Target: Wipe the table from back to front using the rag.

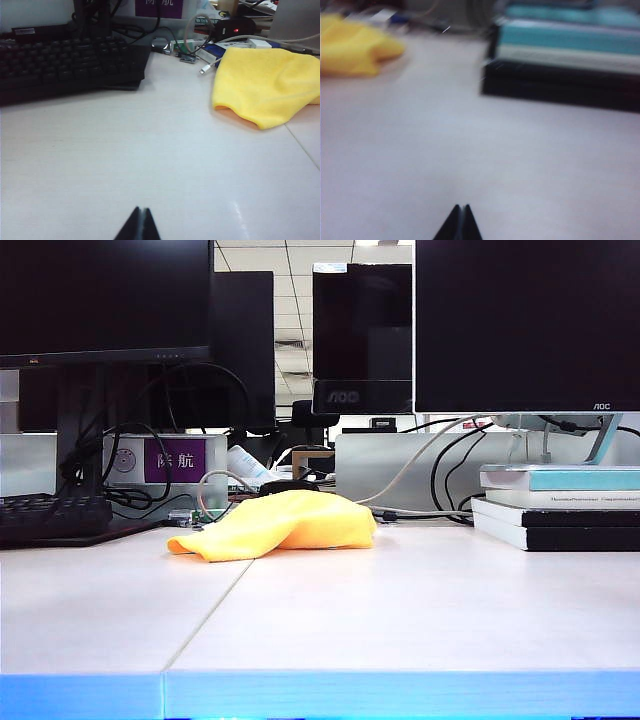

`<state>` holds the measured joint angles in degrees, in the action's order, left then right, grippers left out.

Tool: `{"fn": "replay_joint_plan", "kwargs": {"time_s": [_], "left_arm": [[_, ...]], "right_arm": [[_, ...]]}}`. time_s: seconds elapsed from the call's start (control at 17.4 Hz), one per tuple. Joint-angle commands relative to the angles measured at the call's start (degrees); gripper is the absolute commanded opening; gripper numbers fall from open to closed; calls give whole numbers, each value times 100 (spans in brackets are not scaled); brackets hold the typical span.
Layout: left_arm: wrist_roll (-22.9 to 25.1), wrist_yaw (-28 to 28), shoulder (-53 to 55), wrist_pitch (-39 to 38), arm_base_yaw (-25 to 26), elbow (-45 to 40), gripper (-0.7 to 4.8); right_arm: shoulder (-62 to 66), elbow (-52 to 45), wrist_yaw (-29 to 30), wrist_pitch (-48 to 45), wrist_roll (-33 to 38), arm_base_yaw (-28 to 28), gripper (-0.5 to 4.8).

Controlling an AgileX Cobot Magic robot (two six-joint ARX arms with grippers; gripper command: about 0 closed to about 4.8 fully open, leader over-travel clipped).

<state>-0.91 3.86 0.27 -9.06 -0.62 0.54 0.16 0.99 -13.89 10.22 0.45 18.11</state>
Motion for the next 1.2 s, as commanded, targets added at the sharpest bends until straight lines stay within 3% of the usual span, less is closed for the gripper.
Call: {"fn": "replay_joint_plan", "kwargs": {"time_s": [0.06, 0.4, 1.2], "left_arm": [[4, 24, -4, -96, -7, -11, -5], [4, 22, -4, -96, -7, -11, -5], [4, 22, -4, -96, -7, -11, -5]], "right_arm": [[-7, -92, 378, -153, 4, -435, 0], [-7, -92, 632, -98, 599, -1445, 0], [-7, -92, 719, -96, 551, -1458, 0]]}}
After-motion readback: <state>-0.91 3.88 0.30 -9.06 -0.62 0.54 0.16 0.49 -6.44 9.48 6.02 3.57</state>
